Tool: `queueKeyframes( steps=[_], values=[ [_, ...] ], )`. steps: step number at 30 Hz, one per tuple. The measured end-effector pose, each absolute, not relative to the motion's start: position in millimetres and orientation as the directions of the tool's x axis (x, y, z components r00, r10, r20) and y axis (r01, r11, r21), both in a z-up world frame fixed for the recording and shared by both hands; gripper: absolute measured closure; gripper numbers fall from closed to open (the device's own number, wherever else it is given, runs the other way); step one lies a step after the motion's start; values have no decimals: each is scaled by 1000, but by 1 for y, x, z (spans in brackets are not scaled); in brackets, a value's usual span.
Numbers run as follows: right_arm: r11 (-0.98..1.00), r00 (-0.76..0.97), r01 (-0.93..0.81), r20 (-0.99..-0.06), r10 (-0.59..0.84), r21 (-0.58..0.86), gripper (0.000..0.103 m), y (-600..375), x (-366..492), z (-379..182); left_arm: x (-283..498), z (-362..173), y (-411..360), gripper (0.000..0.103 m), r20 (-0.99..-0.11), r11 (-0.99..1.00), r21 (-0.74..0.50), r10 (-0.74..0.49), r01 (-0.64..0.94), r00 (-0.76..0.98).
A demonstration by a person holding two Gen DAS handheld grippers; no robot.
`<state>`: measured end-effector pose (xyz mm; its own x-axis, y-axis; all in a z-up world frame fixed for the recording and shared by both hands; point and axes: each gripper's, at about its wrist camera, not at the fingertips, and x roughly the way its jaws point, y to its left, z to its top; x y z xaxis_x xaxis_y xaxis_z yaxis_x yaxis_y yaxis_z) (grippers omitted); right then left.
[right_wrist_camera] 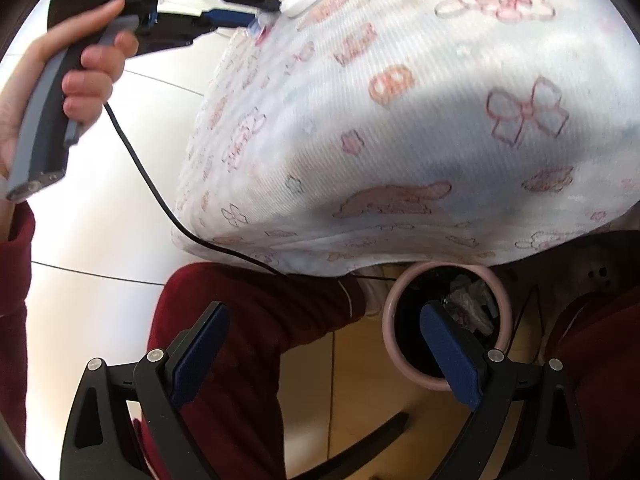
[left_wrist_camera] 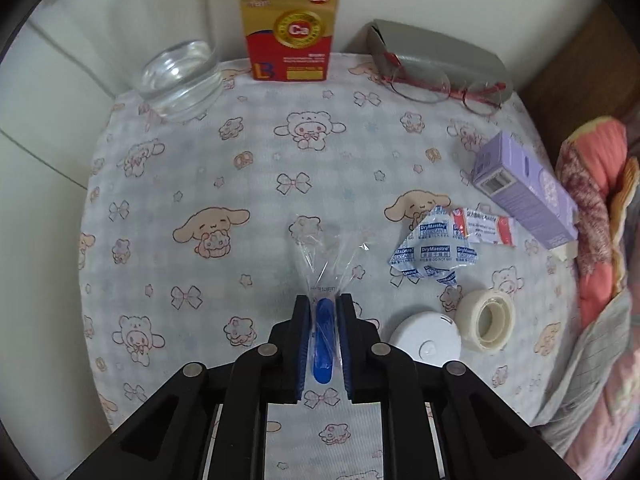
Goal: Collect trash
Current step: 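Grasp the white tape roll with the right tool while the left holds the bag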
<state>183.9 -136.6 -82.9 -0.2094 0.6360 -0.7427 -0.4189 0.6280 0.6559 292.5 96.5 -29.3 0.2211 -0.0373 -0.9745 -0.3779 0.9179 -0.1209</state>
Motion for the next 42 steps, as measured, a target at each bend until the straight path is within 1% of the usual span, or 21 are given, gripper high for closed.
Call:
queueKeyframes(
  steps=[3,7,10,13,14,17,18,19,21,23,24,29,31,37,41,42],
  values=[
    [602,-193,-441,-725,661,666,8,-139,183,-70,281,-30,106,92,-964,897,-198,-104,-396,246],
    [549,-143,-480,-679,720,684,8,-150,185,-31,260,-29,115,92,-945,879,-268,-161,-394,284],
    [538,-88,-520,-668,739,663,8,-158,194,2,237,-24,119,92,-925,866,-320,-198,-385,325],
    [571,-29,-564,-705,708,597,7,-158,216,26,224,-10,115,92,-916,875,-327,-201,-357,347],
    [604,7,-580,-739,674,546,6,-155,230,34,220,-7,114,92,-916,882,-320,-195,-346,351],
    [650,59,-621,-800,597,438,6,-143,263,44,206,-6,115,92,-913,886,-321,-197,-334,356],
    [652,86,-659,-823,561,376,6,-133,272,45,199,-6,118,92,-912,885,-324,-198,-335,360],
    [651,117,-693,-842,526,310,6,-126,277,47,194,-6,120,92,-911,883,-328,-200,-336,362],
    [620,204,-774,-876,437,129,6,-107,287,44,192,-10,124,92,-907,875,-341,-211,-343,365],
    [565,253,-825,-889,382,8,6,-90,292,33,187,-13,127,92,-906,869,-351,-220,-349,363],
    [546,257,-838,-892,371,-14,6,-86,295,29,186,-16,127,92,-906,867,-354,-224,-351,360],
    [496,298,-862,-896,329,-104,6,-66,308,10,183,-22,129,92,-903,859,-372,-246,-352,353],
    [493,286,-865,-901,327,-95,6,-61,314,4,183,-25,130,92,-903,857,-376,-253,-351,348],
    [477,305,-868,-908,287,-140,7,-45,317,-10,179,-31,135,92,-901,850,-387,-267,-358,341],
    [491,300,-861,-910,287,-129,8,-38,322,-13,180,-35,135,92,-901,848,-391,-275,-358,334],
    [494,298,-860,-910,289,-125,11,-36,323,-13,180,-35,135,92,-900,847,-394,-278,-357,335]
  ],
)
